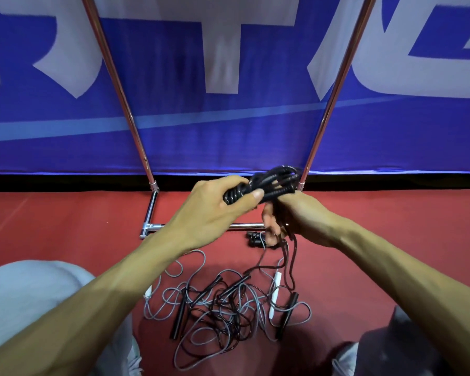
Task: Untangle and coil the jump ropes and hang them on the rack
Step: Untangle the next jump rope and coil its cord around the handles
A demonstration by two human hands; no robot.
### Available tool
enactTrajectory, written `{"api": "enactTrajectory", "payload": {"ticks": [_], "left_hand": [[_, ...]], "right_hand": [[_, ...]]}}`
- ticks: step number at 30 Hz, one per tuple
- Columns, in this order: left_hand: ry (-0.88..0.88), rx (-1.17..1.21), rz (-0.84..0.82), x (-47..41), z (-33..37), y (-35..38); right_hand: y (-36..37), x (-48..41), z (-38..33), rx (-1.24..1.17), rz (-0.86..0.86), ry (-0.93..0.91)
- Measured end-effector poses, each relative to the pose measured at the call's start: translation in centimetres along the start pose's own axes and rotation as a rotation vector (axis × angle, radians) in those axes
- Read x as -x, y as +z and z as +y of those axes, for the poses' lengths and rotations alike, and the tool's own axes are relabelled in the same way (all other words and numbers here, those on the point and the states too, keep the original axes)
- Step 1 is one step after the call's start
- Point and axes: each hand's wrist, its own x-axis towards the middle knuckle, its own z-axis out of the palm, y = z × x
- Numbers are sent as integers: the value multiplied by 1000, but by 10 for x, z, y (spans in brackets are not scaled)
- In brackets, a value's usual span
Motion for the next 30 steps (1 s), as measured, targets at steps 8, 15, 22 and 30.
{"api": "enactTrajectory", "payload": {"ticks": [8, 15, 22, 30], "left_hand": [[-98, -40, 24, -3, -10, -5], [-222, -229, 49, -8, -25, -3], [-176, -457, -245, -9, -28, -7], [-106, -492, -459, -6, -24, -1]], "right_hand": [[9, 3, -6, 303, 54, 16], [15, 14, -8, 929, 93, -84], [5, 28, -22, 1469, 107, -549], [-11, 23, -22, 1305, 292, -717]]}}
